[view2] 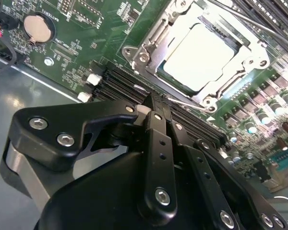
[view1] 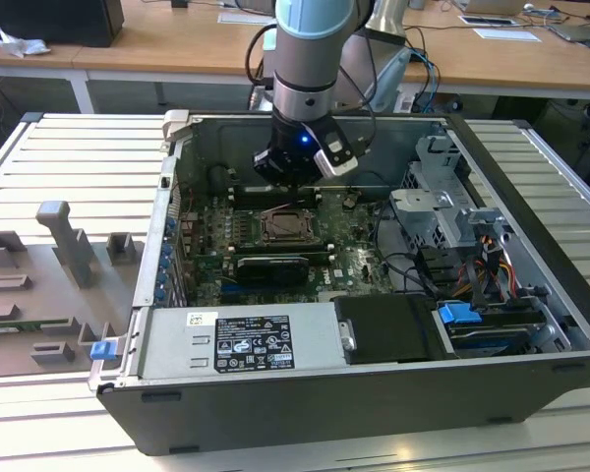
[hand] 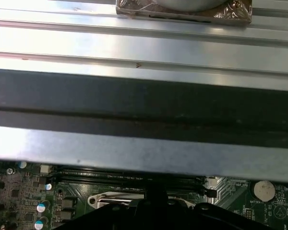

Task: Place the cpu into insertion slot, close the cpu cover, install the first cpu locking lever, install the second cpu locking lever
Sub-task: 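Install the first cpu locking lever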

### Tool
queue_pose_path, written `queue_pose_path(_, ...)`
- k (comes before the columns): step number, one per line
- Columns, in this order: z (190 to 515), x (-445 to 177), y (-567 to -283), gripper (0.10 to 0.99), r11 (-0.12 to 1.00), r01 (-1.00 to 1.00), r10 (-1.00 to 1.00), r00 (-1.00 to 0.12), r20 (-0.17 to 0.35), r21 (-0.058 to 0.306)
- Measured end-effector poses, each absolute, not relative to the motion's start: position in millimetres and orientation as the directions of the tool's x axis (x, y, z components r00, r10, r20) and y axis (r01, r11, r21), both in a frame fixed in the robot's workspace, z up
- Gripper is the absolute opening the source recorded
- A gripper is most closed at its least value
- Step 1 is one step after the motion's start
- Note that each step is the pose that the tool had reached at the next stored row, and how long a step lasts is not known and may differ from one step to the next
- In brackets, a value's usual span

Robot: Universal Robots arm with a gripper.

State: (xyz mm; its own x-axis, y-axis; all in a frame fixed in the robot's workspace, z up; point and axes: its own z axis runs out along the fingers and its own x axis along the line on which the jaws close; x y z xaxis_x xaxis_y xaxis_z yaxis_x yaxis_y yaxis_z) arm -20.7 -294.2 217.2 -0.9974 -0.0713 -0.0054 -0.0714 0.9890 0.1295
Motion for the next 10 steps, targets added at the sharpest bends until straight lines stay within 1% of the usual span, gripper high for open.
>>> queue_pose_path(6,213.5,-16.6,-294.2,0.106,0.989,-0.071,-0.071,-0.997,-0.005,0.129)
queue_pose_path(10,209.7,-15.9,-294.2,0.106,0.99,-0.071,-0.071,-0.997,-0.005,0.122)
